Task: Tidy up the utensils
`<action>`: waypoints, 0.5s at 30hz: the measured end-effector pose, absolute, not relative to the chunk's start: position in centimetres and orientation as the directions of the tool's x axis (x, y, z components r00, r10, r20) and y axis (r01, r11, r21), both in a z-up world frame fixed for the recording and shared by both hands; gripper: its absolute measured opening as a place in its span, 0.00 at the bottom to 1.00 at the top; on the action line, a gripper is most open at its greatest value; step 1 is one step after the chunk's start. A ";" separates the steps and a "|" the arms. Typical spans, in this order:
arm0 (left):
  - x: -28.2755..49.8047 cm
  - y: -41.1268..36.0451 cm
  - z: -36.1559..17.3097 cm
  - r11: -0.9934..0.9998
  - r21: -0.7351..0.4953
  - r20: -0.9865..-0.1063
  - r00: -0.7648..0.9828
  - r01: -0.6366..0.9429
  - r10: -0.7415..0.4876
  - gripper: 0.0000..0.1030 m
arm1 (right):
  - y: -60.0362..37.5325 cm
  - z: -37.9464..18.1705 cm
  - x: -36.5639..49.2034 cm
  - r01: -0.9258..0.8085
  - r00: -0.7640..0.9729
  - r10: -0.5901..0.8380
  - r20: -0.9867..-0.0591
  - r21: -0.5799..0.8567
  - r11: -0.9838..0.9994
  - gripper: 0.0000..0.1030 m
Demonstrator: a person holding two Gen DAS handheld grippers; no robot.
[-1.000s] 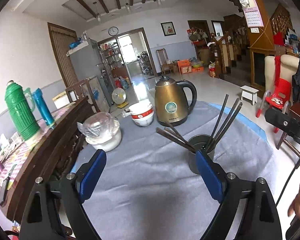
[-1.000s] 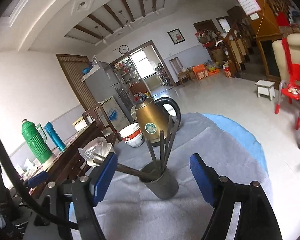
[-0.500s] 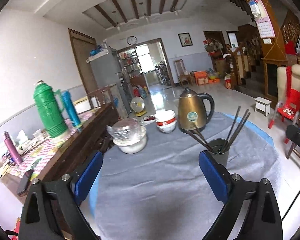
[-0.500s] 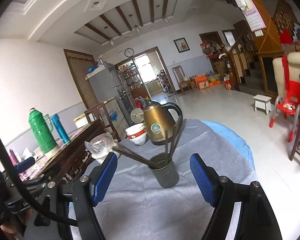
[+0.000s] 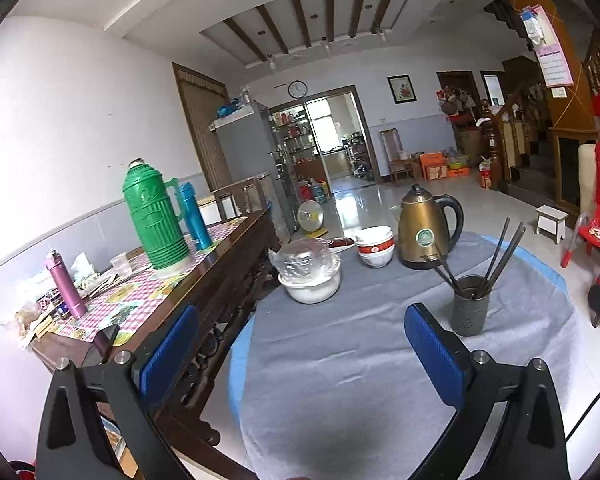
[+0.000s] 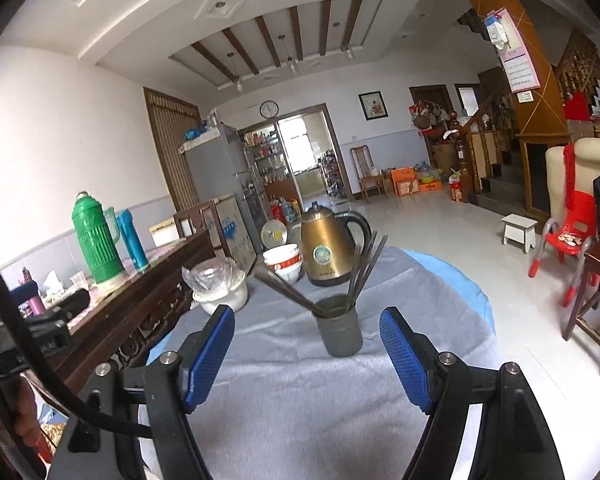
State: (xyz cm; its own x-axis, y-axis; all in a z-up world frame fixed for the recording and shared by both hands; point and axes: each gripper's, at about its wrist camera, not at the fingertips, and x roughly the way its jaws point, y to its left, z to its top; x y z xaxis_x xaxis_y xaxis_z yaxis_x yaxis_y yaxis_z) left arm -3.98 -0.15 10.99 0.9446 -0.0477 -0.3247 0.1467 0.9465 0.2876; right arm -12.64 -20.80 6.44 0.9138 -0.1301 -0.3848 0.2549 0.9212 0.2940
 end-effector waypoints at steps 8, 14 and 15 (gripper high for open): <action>-3.9 0.8 10.9 0.951 0.282 -0.328 0.944 0.127 -0.029 0.99 | -19.4 5.0 -11.7 0.245 0.894 -0.099 -0.437 0.291 0.925 0.76; -3.7 1.1 10.7 0.954 0.275 -0.333 0.943 0.118 -0.021 0.99 | -18.6 4.9 -11.6 0.251 0.894 -0.122 -0.431 0.255 0.934 0.76; -3.6 1.2 10.7 0.955 0.273 -0.332 0.943 0.115 -0.019 1.00 | -18.5 5.1 -11.6 0.253 0.896 -0.129 -0.425 0.249 0.935 0.76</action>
State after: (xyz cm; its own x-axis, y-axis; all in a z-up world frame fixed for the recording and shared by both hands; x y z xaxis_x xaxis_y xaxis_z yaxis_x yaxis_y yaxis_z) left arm -3.63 1.16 10.73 0.9430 -0.0186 -0.3324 0.1152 0.9550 0.2734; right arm -11.63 -18.53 5.06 0.8958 -0.1289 -0.4255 0.2528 0.9349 0.2491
